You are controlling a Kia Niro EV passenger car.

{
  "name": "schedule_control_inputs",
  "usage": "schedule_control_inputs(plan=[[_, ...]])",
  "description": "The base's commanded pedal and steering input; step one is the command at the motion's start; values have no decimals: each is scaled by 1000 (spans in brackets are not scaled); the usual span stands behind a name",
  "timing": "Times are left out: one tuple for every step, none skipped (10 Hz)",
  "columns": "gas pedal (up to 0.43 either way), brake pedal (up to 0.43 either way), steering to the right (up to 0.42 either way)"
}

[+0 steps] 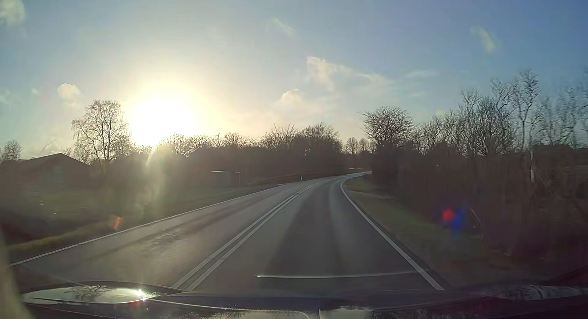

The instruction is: Follow the waypoints while adhering to traffic rules and regulations

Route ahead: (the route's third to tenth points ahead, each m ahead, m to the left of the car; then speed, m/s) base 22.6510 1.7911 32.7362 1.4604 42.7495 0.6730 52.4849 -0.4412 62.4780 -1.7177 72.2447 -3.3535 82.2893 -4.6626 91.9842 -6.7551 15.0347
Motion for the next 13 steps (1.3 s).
schedule_control_inputs(plan=[[299, 0, 13], [311, 0, 14], [319, 0, 13], [331, 0, 14], [331, 0, 13], [331, 0, 14], [331, 0, 14], [331, 0, 14], [331, 0, 14], [331, 0, 14], [331, 0, 14], [331, 0, 14], [331, 0, 14]])
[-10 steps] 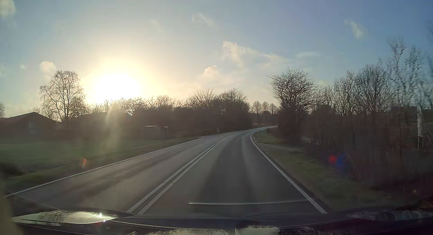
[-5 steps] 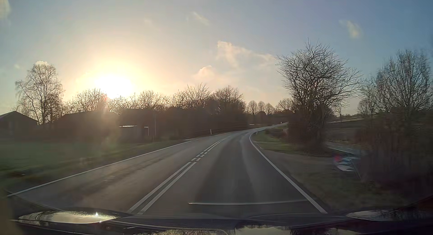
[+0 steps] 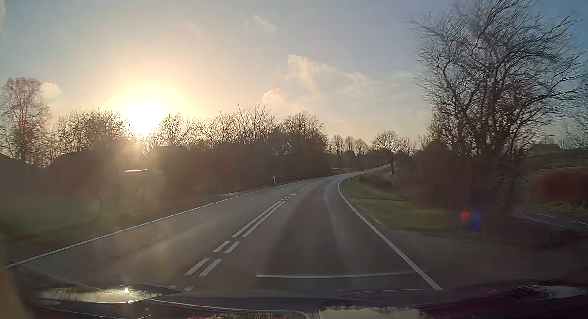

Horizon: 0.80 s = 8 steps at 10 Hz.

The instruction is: Follow the waypoints while adhering to traffic rules and regulations

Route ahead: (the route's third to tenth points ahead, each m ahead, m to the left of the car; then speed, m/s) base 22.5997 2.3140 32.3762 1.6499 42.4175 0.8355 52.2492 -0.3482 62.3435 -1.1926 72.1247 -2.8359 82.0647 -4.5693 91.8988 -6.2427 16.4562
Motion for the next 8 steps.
schedule_control_inputs(plan=[[331, 0, 14], [331, 0, 14], [331, 0, 14], [331, 0, 14], [331, 0, 14], [331, 0, 14], [331, 0, 14], [331, 0, 14]])
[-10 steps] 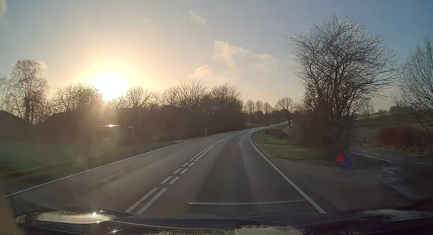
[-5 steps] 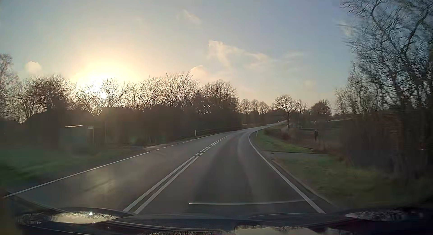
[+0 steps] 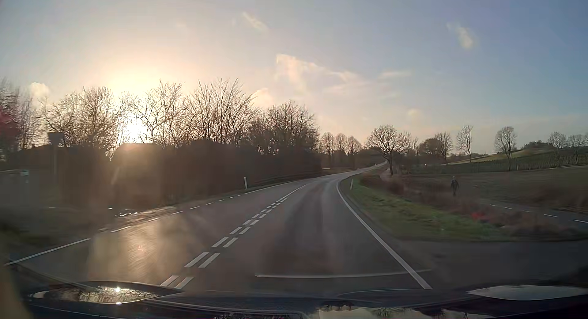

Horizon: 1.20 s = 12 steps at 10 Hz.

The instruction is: Follow the waypoints while adhering to traffic rules and regulations

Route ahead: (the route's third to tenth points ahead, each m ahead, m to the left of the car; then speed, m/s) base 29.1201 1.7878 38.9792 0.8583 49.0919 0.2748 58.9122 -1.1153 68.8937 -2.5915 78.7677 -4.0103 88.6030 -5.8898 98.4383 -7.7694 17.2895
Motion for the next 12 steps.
schedule_control_inputs(plan=[[331, 0, 14], [331, 0, 13], [331, 0, 12], [319, 0, 12], [319, 0, 12], [319, 0, 12], [319, 0, 12], [311, 0, 12], [287, 0, 12], [287, 0, 12], [287, 0, 12], [287, 0, 13]])
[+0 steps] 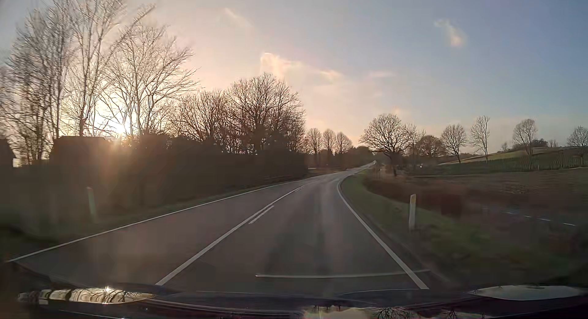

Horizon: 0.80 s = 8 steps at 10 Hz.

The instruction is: Follow the waypoints while adhering to traffic rules and regulations

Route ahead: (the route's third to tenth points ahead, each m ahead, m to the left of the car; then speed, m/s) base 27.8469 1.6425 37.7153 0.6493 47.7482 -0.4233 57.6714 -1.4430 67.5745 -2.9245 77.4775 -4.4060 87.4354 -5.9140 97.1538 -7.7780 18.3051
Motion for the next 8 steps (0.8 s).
schedule_control_inputs(plan=[[287, 0, 13], [268, 0, 14], [268, 0, 15], [260, 0, 15], [260, 0, 15], [260, 0, 15], [260, 0, 14], [260, 0, 13]])
